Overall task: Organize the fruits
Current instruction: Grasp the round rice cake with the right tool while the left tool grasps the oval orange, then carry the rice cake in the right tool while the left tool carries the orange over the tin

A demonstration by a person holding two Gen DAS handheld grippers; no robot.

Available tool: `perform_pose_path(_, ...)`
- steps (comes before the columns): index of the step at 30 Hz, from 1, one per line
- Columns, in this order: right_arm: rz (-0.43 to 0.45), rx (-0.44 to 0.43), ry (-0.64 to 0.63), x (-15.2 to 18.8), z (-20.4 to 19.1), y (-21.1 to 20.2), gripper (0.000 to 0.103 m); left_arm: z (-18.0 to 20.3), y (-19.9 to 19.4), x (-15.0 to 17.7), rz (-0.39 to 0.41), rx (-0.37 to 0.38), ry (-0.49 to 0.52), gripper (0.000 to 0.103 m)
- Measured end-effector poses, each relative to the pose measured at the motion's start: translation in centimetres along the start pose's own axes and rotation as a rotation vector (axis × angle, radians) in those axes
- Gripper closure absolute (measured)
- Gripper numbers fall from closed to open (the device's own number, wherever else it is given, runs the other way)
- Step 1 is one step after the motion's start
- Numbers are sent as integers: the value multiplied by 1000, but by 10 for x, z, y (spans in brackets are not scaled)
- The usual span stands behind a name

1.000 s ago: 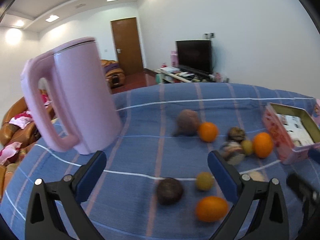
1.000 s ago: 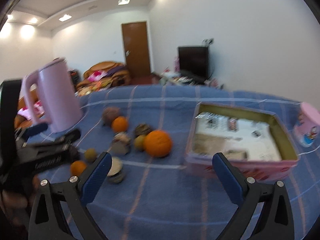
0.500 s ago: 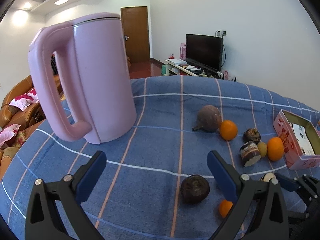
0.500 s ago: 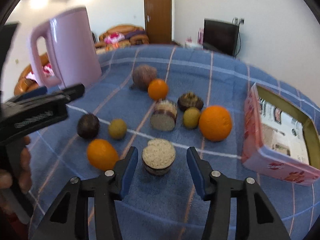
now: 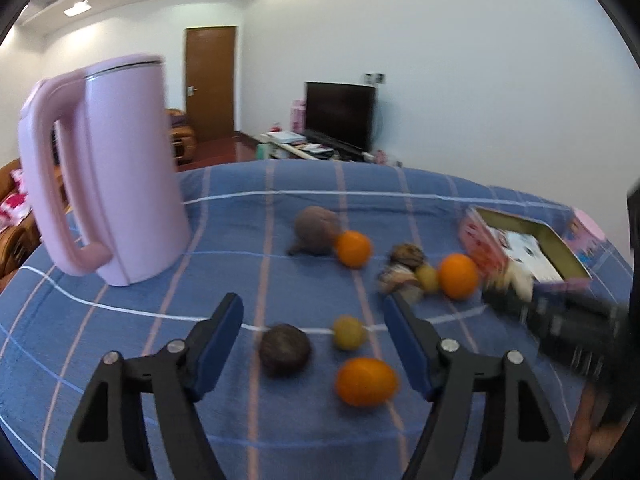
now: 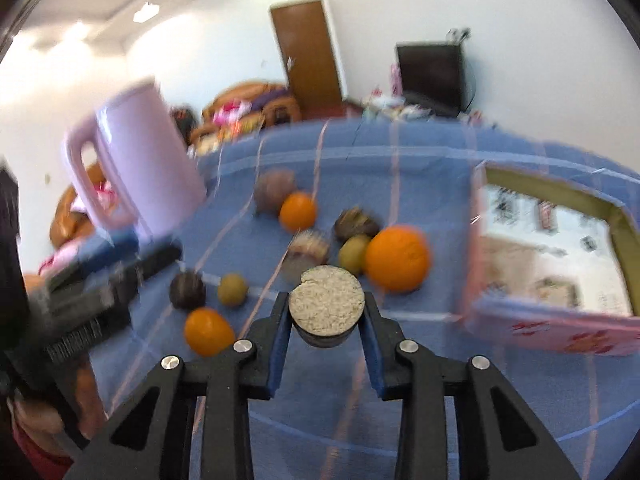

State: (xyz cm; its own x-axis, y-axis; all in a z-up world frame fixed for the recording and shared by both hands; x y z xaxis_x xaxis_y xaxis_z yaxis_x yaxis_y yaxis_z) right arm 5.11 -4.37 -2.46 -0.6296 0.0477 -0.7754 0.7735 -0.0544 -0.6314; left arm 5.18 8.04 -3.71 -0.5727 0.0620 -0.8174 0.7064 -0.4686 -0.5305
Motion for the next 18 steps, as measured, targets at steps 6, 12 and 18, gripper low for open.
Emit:
perform_pose_path(6,119,112,-28,-13,38,-20,68,28,24,27,-154,22,47,61)
perform_pose_path(12,101,95,-7,-14,54,-26,68,19,38,35,-206,51,-48,62)
perform_pose_path(18,112,98,-6,-14,57,-31,68,24,41,38,-222,33,-33,62)
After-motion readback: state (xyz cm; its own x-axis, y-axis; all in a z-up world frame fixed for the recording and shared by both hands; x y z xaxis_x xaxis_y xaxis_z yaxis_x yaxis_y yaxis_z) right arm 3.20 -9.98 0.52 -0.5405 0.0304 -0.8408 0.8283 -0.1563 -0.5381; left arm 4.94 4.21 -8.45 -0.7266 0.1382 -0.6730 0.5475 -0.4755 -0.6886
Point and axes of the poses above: each gripper's, at about its wrist camera, not at the fingertips, and y roughly the way its jaws point, z to its right, x to its underside, the point moved 7 cm from there along y, roughly the way its jaws point, and after that the axes turned 15 degrees about x, right-handed, at the moved point
